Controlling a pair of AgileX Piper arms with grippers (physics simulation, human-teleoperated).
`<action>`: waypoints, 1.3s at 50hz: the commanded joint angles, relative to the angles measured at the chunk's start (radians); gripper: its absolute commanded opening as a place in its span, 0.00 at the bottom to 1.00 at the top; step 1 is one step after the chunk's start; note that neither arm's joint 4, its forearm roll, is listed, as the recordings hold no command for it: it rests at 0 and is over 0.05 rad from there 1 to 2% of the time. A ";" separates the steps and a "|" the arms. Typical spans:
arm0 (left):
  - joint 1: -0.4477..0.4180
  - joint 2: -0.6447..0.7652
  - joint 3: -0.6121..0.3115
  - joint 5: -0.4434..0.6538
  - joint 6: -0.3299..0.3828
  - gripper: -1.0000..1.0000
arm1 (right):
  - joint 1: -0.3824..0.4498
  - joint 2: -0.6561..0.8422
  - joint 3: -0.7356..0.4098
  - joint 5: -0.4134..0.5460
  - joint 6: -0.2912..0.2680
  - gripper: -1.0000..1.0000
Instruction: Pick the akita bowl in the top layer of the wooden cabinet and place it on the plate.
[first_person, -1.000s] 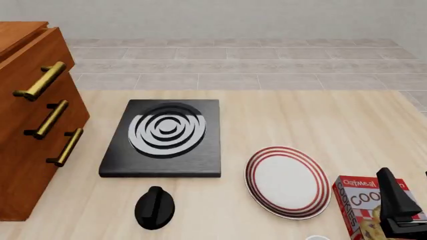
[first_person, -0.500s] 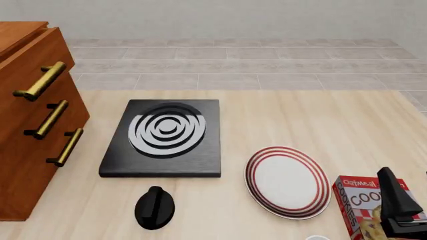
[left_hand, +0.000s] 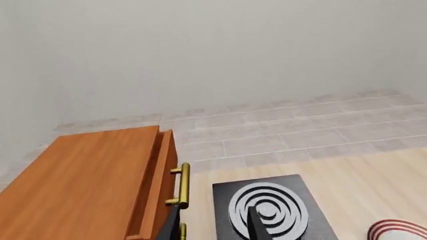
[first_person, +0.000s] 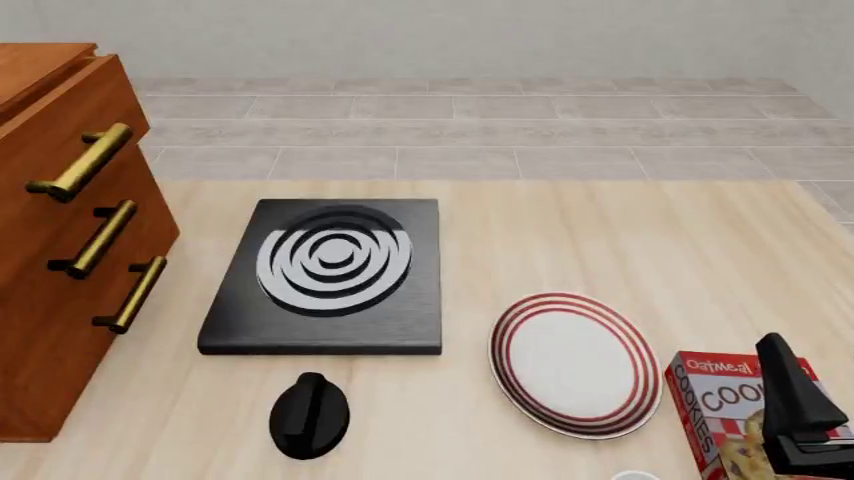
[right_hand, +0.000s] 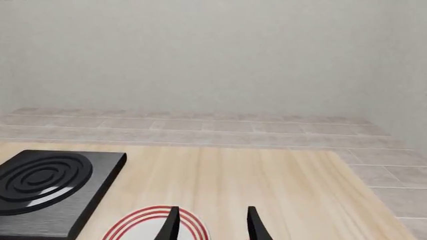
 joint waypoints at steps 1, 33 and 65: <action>0.008 0.096 -0.063 0.051 -0.001 1.00 | 0.002 0.000 0.000 0.000 -0.002 1.00; 0.087 0.210 -0.185 0.208 0.153 1.00 | 0.000 0.000 0.000 -0.012 0.003 1.00; 0.115 0.368 -0.375 0.373 0.178 1.00 | -0.001 0.000 -0.009 -0.017 0.008 1.00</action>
